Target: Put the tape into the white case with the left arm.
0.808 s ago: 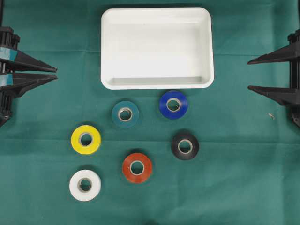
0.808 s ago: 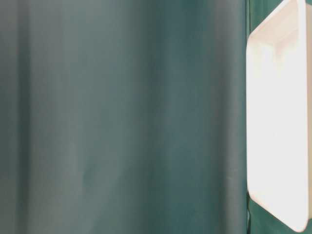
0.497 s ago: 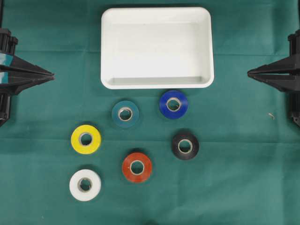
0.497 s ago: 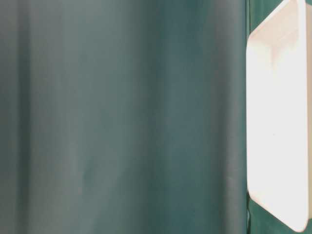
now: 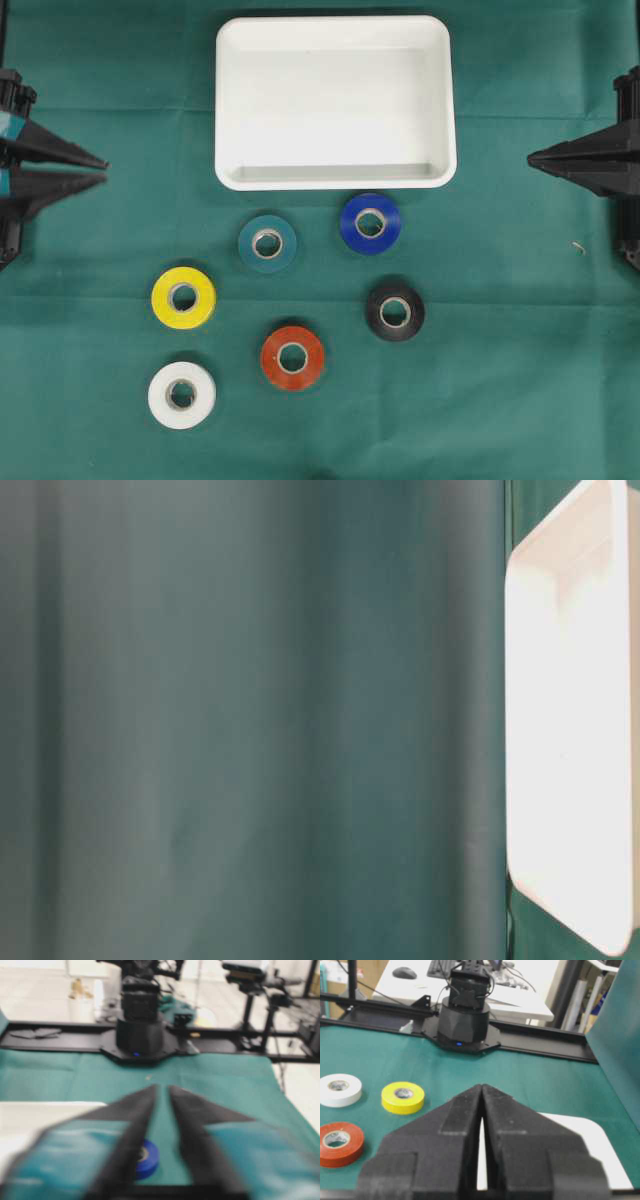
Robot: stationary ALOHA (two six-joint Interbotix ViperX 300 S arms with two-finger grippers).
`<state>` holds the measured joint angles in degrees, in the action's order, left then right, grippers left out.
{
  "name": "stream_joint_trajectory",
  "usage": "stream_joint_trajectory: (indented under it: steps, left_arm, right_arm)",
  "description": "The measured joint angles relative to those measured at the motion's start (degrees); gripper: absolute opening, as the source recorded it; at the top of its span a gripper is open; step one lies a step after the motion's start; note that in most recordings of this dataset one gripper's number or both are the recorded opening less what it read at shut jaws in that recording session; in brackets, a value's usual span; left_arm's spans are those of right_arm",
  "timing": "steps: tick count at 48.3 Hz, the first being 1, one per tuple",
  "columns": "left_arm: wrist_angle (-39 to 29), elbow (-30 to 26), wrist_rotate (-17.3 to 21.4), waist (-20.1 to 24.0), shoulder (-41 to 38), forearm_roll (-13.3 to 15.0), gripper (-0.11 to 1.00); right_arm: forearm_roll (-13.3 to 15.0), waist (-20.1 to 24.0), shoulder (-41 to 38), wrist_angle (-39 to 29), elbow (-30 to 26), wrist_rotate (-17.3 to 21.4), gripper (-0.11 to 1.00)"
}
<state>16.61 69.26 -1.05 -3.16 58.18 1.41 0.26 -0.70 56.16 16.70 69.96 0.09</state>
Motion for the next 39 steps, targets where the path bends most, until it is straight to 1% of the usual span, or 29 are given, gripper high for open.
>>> stream_joint_trajectory:
  steps: [3,6,8,11,21,28,32,39]
  left_arm:
    - [-0.1,0.3,-0.1,-0.1,0.2,0.0,0.67]
    - [-0.4,0.4,-0.1,-0.2,0.4,0.0,0.84]
    - [-0.7,0.5,-0.1,-0.1,0.5,0.0,0.92]
    - [-1.1,0.6,-0.1,-0.2,0.8,0.0,0.99]
    - [-2.5,0.6,-0.2,-0.2,1.1,0.0,0.99]
    - [-5.6,0.1,-0.1,-0.2,0.3,0.0,0.99]
    - [-6.9,-0.5,-0.1,-0.2,-0.9,0.0,0.99]
    - [-7.3,-1.0,-0.1,-0.2,-2.5,0.0,0.99]
  right_arm:
    - [0.0,-0.1,0.0,-0.1,0.1,-0.1,-0.09]
    - [0.0,-0.1,0.0,0.0,0.1,0.0,-0.09]
    - [0.0,-0.1,0.0,-0.1,0.1,0.0,-0.09]
    - [0.0,-0.1,0.1,0.0,0.2,0.0,-0.09]
    - [0.0,-0.1,0.8,-0.1,0.9,0.0,-0.09]
    - [0.0,-0.1,1.7,-0.2,1.8,0.0,-0.09]
    - [0.0,-0.1,2.0,-1.1,2.4,0.0,-0.09]
    - [-0.1,-0.1,2.4,-4.2,4.0,0.0,-0.09]
